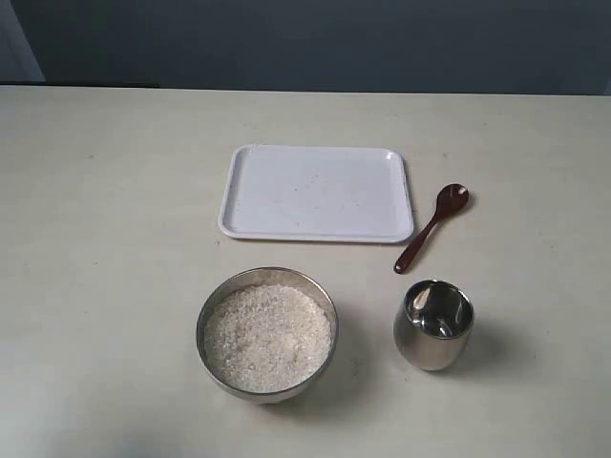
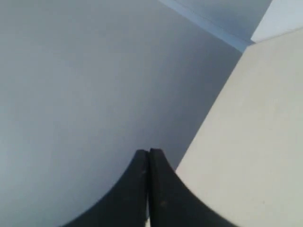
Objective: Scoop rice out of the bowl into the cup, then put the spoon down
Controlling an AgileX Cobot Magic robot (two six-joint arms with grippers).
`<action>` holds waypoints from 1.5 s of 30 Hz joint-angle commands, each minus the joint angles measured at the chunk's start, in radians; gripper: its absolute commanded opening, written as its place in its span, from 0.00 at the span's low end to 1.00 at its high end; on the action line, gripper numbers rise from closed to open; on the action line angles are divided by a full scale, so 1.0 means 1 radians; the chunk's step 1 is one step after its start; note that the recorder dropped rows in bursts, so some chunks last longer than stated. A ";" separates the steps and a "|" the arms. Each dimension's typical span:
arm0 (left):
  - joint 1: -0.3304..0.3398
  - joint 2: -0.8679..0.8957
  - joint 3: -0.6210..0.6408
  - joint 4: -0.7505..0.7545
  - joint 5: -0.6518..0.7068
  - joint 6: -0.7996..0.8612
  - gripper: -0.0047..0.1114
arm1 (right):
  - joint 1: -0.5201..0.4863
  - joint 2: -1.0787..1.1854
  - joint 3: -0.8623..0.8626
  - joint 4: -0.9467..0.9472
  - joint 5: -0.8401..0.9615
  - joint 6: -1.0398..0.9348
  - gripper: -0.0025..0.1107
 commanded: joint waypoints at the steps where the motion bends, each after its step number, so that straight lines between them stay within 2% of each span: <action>1: 0.002 -0.004 -0.002 0.006 -0.014 -0.003 0.04 | -0.007 -0.003 0.002 0.031 0.138 -0.015 0.02; 3: 0.002 -0.004 -0.002 0.006 -0.014 -0.003 0.04 | -0.004 -0.003 0.002 0.094 0.179 -0.027 0.02; 5: 0.002 -0.004 -0.002 0.006 -0.014 -0.003 0.04 | -0.002 -0.003 0.002 0.167 0.206 -0.130 0.02; 9: 0.002 -0.004 -0.002 0.006 -0.014 -0.003 0.04 | 0.000 -0.003 -0.098 0.399 0.250 -0.503 0.02; 11: 0.002 -0.004 -0.002 0.006 -0.014 -0.003 0.04 | 0.000 0.012 -0.179 0.422 0.292 -0.605 0.02; 13: 0.002 -0.004 -0.002 0.006 -0.014 -0.003 0.04 | 0.000 0.093 -0.279 0.395 0.350 -0.628 0.02; 22: 0.002 -0.004 -0.002 0.006 -0.014 -0.003 0.04 | 0.004 0.683 -0.755 0.143 0.544 -0.668 0.02; 24: 0.002 -0.004 -0.002 0.006 -0.014 -0.003 0.04 | 0.025 0.790 -0.858 0.127 0.590 -0.697 0.02; 27: 0.007 -0.004 -0.002 0.006 -0.014 -0.003 0.04 | 0.118 0.924 -1.009 0.008 0.594 -0.689 0.02; 30: 0.023 -0.004 -0.002 0.006 -0.014 -0.003 0.04 | 0.233 1.035 -1.141 -0.273 0.536 -0.518 0.02; 33: 0.041 -0.004 -0.002 0.006 -0.014 -0.003 0.04 | 0.327 1.145 -1.307 -0.701 0.565 -0.239 0.02; 35: 0.054 -0.004 -0.002 0.006 -0.014 -0.003 0.04 | 0.377 1.231 -1.443 -0.959 0.678 -0.099 0.02; 37: 0.065 -0.004 -0.002 0.006 -0.014 -0.003 0.04 | 0.410 1.319 -1.583 -1.116 0.831 -0.054 0.02; 40: 0.071 -0.004 -0.002 0.006 -0.014 -0.003 0.04 | 0.431 1.479 -1.754 -1.146 1.095 -0.055 0.02; 42: 0.071 -0.004 -0.002 0.006 -0.014 -0.003 0.04 | 0.447 1.577 -1.821 -1.090 1.097 -0.101 0.02; 45: 0.071 -0.004 -0.002 0.006 -0.014 -0.003 0.04 | 0.493 1.713 -1.830 -0.952 1.097 -0.142 0.02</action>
